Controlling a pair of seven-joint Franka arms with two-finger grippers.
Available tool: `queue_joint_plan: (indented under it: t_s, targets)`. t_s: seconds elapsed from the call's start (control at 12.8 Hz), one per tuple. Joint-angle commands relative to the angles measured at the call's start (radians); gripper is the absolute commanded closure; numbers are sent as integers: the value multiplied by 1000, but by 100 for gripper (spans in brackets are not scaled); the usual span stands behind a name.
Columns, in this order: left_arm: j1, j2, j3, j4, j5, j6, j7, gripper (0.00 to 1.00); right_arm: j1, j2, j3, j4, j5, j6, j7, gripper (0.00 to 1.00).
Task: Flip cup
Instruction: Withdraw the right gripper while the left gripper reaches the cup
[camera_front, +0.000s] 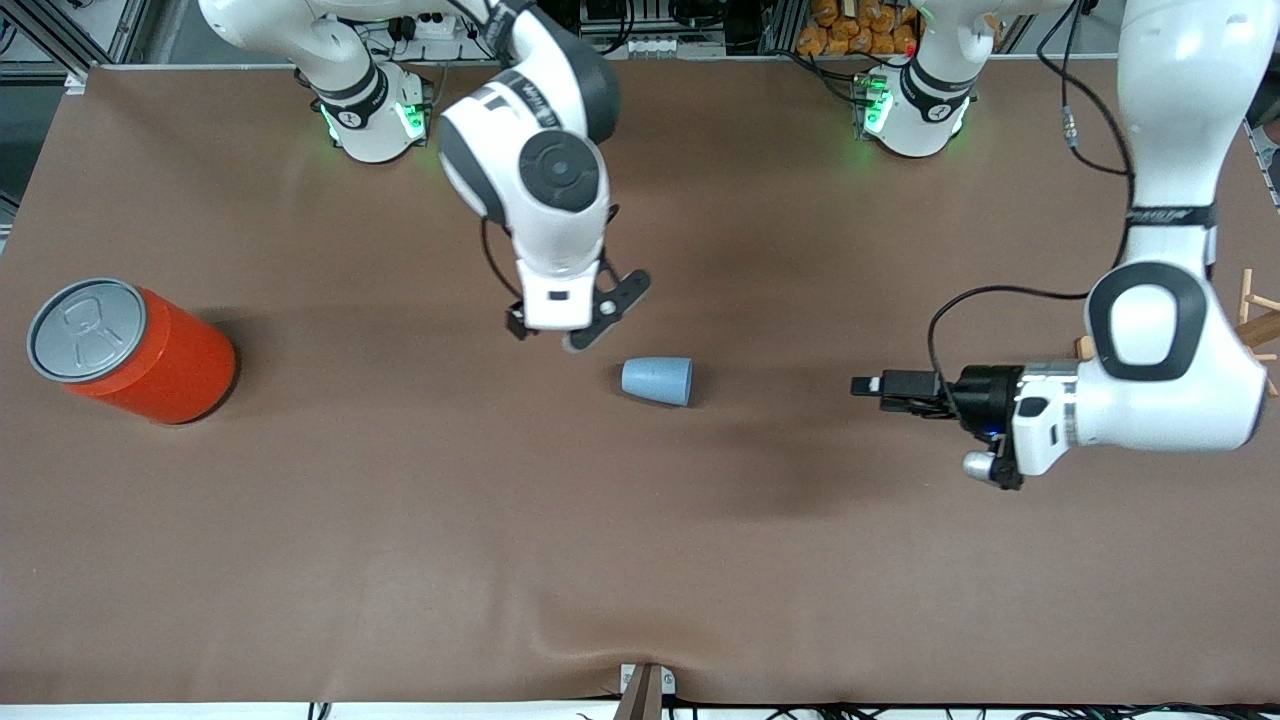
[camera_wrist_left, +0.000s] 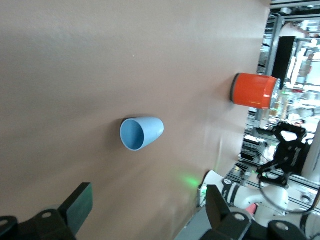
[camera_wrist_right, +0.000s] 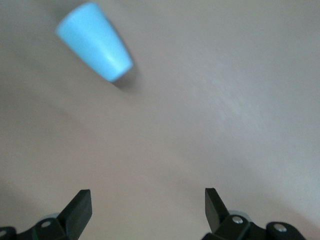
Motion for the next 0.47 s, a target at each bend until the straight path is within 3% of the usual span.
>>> queue_joint_plan:
  t_s: [0.0,0.23,0.39]
  targets:
    - [-2,69,-20,12,-117,-4,74,0,-133,-38,11,-8,72,-141,13,0]
    - [-66,137,-22,3,-217,45,151,0,-176,-72,7,-46,54,-184,13,0]
    - [-120,135,-22,-81,-286,114,160,0,-207,-97,-4,-100,54,-175,13,0]
